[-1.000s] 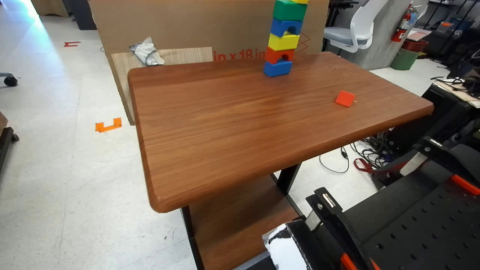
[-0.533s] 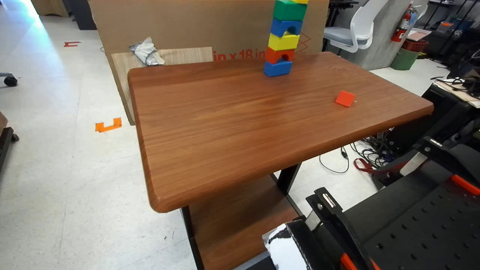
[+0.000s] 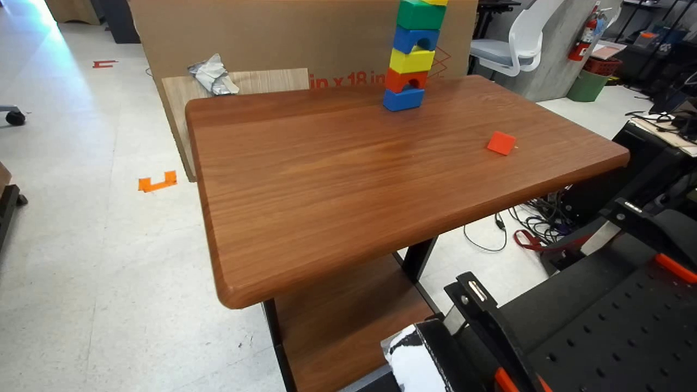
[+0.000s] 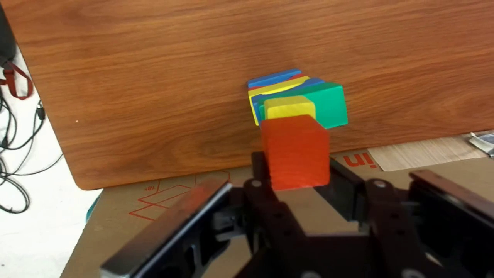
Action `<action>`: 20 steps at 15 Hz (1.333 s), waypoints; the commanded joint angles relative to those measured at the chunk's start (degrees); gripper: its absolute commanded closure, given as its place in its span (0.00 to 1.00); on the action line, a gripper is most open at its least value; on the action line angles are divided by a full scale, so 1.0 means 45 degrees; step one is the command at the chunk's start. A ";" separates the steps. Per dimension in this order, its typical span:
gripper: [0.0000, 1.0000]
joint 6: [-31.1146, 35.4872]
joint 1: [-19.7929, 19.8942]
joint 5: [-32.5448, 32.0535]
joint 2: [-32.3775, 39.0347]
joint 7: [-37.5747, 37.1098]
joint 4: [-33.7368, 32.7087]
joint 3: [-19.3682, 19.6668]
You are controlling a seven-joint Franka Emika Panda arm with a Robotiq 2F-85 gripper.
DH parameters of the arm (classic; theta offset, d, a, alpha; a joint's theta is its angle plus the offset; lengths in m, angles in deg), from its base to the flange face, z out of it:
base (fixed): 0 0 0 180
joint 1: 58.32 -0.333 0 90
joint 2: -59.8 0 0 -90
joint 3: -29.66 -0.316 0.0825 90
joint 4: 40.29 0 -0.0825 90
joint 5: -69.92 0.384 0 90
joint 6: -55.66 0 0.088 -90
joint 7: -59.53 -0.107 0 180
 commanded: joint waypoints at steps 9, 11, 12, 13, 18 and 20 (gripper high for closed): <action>0.38 -0.0443 -0.0217 -0.0597 0.0371 -0.0087 -0.0565 0.0027; 0.24 -0.0429 -0.0218 -0.0614 0.0367 -0.0078 -0.0567 0.0032; 0.18 -0.0418 -0.0221 -0.0628 0.0355 -0.0077 -0.0563 0.0038; 0.10 -0.0421 -0.0210 -0.0617 0.0299 -0.0054 -0.0535 0.0035; 0.00 -0.0765 -0.0115 -0.0488 -0.0379 0.0176 -0.0264 -0.0010; 0.00 -0.1053 -0.0051 -0.0387 -0.0869 0.0433 -0.0053 -0.0080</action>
